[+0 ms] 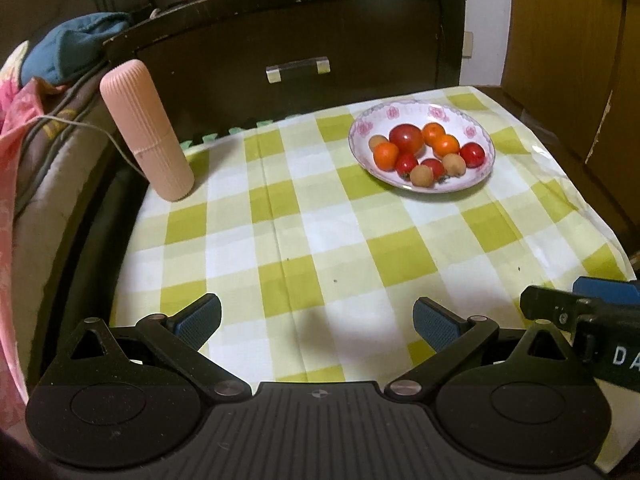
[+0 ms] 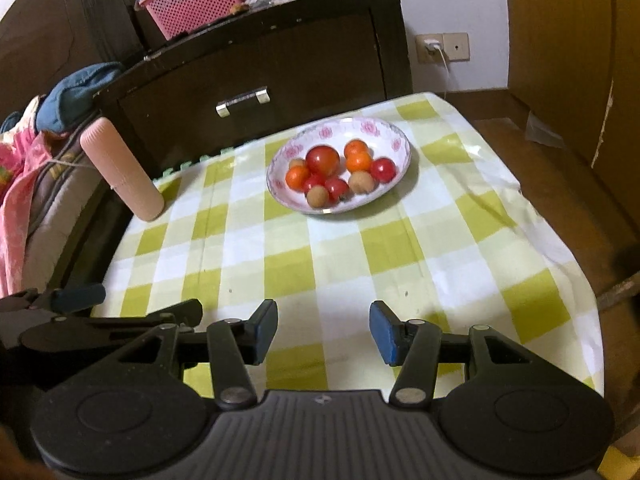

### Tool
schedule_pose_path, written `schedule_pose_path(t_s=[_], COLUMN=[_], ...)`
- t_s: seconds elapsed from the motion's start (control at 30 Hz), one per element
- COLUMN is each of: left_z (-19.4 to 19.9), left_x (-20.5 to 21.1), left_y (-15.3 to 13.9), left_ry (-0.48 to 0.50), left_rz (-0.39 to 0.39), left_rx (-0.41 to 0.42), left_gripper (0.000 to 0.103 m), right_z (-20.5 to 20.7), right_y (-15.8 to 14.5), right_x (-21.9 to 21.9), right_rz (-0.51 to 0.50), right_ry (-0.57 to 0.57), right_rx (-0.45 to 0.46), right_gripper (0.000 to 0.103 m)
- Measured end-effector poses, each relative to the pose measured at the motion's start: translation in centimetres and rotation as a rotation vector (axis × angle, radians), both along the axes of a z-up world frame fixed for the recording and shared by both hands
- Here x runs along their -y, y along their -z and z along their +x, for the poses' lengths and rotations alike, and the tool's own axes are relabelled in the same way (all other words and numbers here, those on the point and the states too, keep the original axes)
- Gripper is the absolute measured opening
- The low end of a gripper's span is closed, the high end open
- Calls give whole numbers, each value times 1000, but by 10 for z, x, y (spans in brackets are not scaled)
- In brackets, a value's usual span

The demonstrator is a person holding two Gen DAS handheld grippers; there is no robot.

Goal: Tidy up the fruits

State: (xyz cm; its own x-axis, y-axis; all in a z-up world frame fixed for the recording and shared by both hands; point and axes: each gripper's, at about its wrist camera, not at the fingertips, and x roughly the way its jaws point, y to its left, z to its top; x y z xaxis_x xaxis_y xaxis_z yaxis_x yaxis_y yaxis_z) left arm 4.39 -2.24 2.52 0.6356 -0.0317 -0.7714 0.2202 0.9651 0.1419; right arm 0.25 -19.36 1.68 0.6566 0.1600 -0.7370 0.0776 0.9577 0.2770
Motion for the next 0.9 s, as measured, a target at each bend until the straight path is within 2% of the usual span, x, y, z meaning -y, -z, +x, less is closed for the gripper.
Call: schedule_pose_path(t_s=[0.9], left_z=[-28], left_x=[-5], left_y=[7], left_ry=[-8], left_rz=[-11], left_rx=[-20], left_gripper=[103], right_z=[-24], right_y=[13], right_x=[-5], right_rz=[-8], right_ry=[2], right_rx=[-51], right_gripper=[49])
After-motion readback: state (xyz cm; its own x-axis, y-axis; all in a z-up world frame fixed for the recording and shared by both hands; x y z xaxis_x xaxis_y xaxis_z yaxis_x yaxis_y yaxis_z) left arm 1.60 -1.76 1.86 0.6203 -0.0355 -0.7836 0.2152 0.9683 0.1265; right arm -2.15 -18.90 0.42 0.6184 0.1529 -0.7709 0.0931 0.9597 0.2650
